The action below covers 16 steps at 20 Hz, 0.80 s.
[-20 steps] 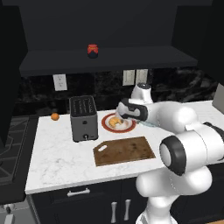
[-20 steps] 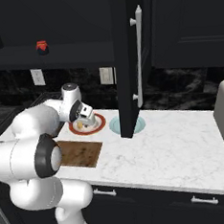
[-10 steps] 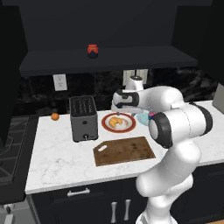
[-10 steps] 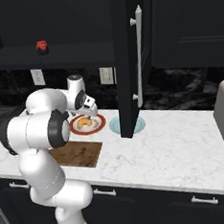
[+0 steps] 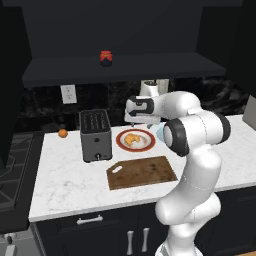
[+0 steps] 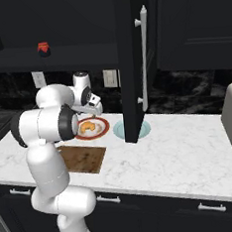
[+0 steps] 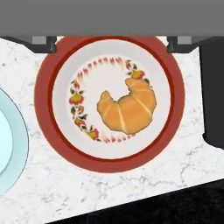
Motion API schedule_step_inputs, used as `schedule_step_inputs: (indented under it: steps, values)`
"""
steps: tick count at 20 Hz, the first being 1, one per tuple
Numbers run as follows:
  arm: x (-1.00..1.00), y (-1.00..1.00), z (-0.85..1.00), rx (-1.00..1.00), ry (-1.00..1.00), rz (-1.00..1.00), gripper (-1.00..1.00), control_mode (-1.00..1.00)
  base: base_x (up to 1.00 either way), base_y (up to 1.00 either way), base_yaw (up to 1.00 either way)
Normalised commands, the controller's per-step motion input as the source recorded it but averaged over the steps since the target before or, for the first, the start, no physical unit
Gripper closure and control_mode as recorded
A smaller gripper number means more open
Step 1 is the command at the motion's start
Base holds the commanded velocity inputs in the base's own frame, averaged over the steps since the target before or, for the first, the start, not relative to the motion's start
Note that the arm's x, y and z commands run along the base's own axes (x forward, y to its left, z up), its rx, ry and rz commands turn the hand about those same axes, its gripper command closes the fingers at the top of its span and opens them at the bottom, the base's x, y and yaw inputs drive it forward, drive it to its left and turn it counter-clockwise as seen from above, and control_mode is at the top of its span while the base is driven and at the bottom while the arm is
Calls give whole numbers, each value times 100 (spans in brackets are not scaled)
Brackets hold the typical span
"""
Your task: From the different types of pastries on the counter, select a croissant and place it on the cutting board. Then retrieve a jar of jam from the cabinet and place it alongside the croissant on the cutting board.
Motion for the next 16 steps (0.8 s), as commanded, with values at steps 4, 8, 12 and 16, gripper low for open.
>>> schedule_step_inputs:
  steps: [4, 8, 12, 16]
  values:
    - [38, 11, -36, 0, 0, -11, -100, -100, 0, 0, 0]
    - [49, 15, -34, 0, 0, -11, -100, -100, 0, 0, 0]
    - [19, 8, -10, 0, 0, -6, -100, -100, 0, 0, 0]
    - [13, 0, 0, 0, 0, 0, -100, -100, 0, 0, 0]
